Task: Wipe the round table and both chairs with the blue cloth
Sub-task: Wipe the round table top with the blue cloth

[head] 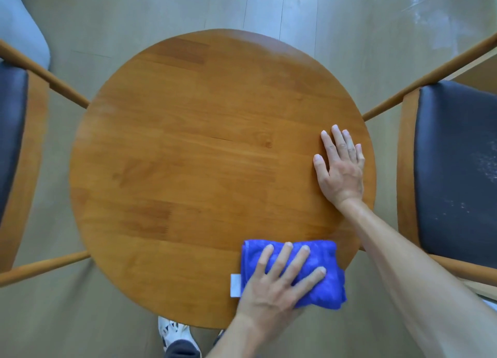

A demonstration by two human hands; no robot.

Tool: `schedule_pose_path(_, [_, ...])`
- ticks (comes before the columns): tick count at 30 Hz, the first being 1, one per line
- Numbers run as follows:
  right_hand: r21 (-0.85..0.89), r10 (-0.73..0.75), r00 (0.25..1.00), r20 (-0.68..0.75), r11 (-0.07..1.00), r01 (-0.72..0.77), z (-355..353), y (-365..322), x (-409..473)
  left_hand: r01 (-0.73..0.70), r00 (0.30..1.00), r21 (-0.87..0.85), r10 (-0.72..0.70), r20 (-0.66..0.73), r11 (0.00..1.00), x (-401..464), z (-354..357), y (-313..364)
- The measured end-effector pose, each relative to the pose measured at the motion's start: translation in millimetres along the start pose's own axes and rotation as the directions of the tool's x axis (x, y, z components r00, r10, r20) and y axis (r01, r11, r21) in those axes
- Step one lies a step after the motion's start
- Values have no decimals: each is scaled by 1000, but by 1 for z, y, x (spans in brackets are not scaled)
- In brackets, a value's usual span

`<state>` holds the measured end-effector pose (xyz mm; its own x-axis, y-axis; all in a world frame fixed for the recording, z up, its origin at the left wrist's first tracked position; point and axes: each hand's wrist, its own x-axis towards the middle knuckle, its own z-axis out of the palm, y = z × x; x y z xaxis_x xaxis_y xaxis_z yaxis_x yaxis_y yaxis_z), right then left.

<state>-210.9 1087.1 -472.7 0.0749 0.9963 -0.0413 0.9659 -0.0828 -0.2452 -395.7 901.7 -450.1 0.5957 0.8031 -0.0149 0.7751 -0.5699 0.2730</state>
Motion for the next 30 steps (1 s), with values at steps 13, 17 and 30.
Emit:
schedule_pose_path(13, [46,36,999,-29,998,-35,8,-89,-13,846,527,-4,-837,-146,533,-74,-53,-183])
schedule_pose_path(17, [88,-232,972,30,970,229,38,-206,-19,851,520,-5,-845,-127,525,-80,-46,-174])
schedule_pose_path(30, [-94,-274,962,15,957,274,60,-225,-16,854,511,-45,-852,-113,518,6,-92,-326])
